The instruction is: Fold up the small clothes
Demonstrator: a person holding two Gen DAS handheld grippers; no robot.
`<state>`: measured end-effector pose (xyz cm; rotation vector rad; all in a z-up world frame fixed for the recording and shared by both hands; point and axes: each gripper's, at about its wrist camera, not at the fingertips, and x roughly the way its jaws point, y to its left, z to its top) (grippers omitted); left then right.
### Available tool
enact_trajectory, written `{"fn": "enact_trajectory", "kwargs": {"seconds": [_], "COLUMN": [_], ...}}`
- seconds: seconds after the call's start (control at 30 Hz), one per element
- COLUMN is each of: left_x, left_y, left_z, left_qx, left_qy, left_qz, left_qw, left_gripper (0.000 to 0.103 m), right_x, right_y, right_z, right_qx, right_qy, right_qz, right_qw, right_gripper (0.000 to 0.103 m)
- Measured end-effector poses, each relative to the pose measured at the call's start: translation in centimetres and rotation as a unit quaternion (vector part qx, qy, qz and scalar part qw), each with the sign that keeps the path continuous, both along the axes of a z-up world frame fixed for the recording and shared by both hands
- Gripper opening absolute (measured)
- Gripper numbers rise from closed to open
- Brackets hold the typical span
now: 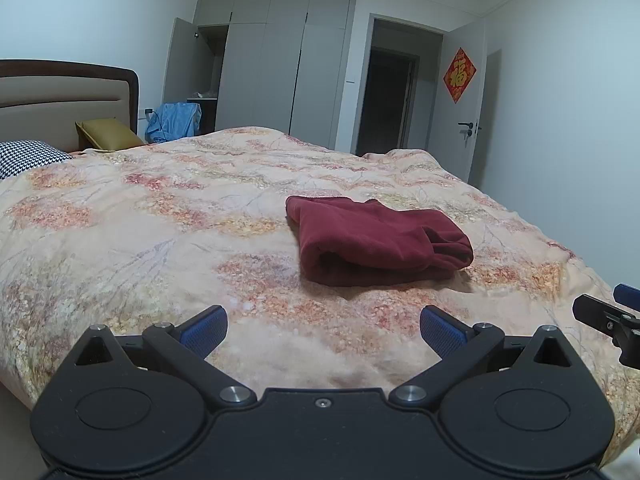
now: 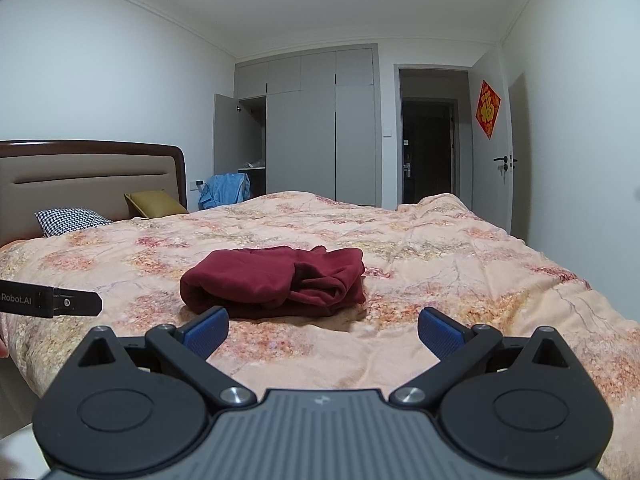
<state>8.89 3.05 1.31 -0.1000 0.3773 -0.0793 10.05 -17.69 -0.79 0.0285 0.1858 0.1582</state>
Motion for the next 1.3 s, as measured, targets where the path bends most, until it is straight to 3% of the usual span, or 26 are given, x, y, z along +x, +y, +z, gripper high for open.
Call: {"fn": "enact_trajectory", "kwargs": {"seconds": [1.3], "left_x": [-0.41], "left_y": [0.26], "left_z": [-0.09], "left_qx": [-0.003], "left_qy": [0.005], "left_qz": [0.005], "left_qw": [1.0], "left_gripper": [0.102], "right_x": [0.06], "right_y": [-0.17], "right_z": [-0.22], "right_qx": [0.001], "right_qy": [0.005], "right_qz": [0.001], "right_qw": [1.0], "right_gripper": [0.103]}}
